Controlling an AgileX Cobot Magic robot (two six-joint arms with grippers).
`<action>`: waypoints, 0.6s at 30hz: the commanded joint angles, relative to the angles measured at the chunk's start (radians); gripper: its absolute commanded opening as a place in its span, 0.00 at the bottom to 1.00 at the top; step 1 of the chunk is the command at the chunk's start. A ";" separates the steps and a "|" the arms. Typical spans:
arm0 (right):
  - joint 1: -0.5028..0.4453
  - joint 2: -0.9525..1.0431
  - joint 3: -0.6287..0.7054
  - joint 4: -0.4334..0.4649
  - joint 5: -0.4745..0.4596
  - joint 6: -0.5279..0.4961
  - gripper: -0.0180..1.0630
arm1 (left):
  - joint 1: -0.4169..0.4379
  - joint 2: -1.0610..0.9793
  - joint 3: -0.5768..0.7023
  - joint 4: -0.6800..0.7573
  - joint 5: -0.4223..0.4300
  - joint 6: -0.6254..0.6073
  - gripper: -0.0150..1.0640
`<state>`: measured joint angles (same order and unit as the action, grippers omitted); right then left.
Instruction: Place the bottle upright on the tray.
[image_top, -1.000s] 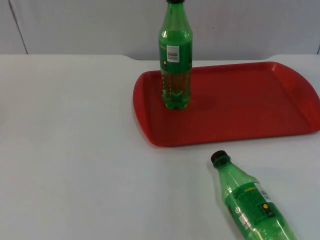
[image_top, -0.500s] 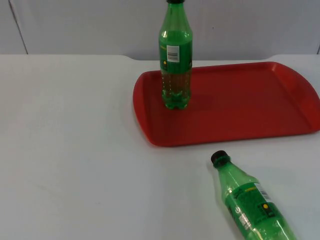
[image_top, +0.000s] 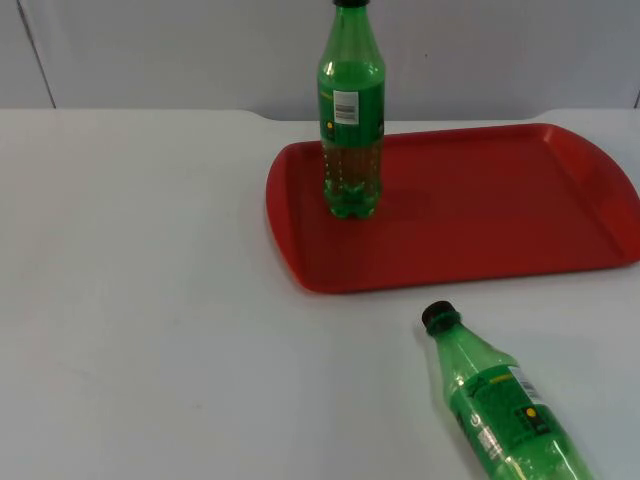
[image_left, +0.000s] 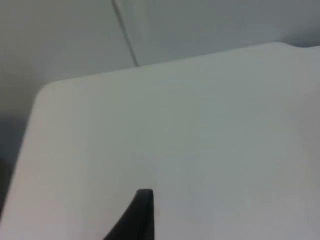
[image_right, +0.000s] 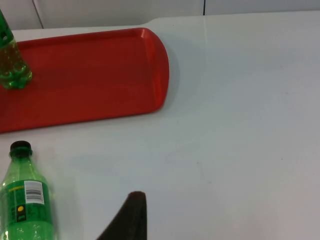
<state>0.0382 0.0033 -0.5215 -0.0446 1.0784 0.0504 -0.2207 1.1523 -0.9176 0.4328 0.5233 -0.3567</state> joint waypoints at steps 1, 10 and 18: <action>-0.008 -0.003 0.007 0.003 -0.001 -0.005 0.99 | 0.001 -0.025 -0.005 -0.150 -0.036 0.116 0.99; -0.008 -0.003 0.007 0.003 -0.001 -0.005 0.99 | 0.001 -0.123 0.006 -0.561 -0.041 0.472 0.99; -0.008 -0.003 0.007 0.003 -0.001 -0.005 0.99 | 0.001 -0.276 0.085 -0.657 -0.070 0.539 0.99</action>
<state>0.0382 0.0033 -0.5215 -0.0446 1.0784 0.0504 -0.2207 0.8864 -0.8401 -0.2057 0.4638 0.1762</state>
